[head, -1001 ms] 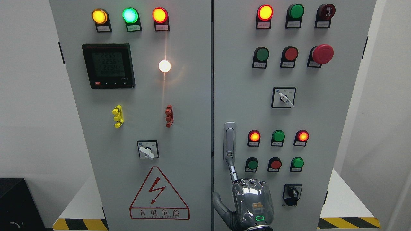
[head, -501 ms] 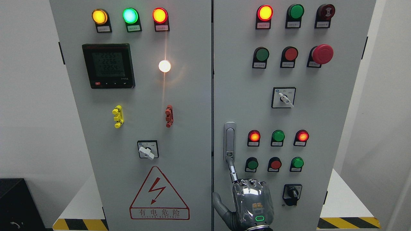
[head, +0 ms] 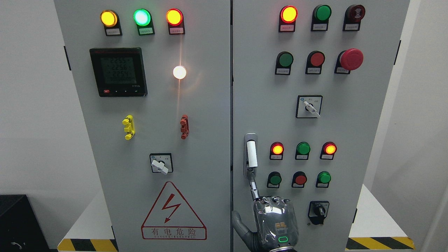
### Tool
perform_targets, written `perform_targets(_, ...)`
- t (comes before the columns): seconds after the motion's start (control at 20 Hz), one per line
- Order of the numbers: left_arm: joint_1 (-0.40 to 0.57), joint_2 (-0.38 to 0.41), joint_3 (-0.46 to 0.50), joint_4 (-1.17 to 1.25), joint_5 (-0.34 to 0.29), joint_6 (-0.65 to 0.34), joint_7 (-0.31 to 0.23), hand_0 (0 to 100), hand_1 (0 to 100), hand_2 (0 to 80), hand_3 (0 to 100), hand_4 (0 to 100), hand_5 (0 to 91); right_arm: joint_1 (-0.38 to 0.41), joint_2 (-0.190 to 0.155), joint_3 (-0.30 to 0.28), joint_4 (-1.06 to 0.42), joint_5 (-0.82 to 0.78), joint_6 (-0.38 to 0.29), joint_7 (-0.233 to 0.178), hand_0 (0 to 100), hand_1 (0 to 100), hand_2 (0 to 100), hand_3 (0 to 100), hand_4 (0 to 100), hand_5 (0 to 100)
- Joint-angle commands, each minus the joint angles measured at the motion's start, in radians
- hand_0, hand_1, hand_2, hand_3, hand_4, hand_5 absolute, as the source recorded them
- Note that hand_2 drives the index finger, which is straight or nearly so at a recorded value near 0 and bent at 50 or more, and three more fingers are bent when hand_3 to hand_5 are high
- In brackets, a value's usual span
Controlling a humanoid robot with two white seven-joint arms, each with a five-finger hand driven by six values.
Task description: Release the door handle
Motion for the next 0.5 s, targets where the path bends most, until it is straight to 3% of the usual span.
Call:
perform_targets(0.0, -0.026, 0.000, 0.000, 0.029, 0.000, 0.000, 0.001, 12, 56, 0.0, 0, 0, 0.0, 0.001, 0.000, 0.001, -0.001, 0.000, -0.001, 0.003, 39, 22, 0, 100, 100, 100)
perform_targets(0.45, -0.028, 0.000, 0.000, 0.029, 0.000, 0.000, 0.001, 12, 56, 0.0, 0, 0, 0.0, 0.001, -0.001, -0.002, -0.002, 0.000, -0.001, 0.003, 39, 22, 0, 100, 100, 100)
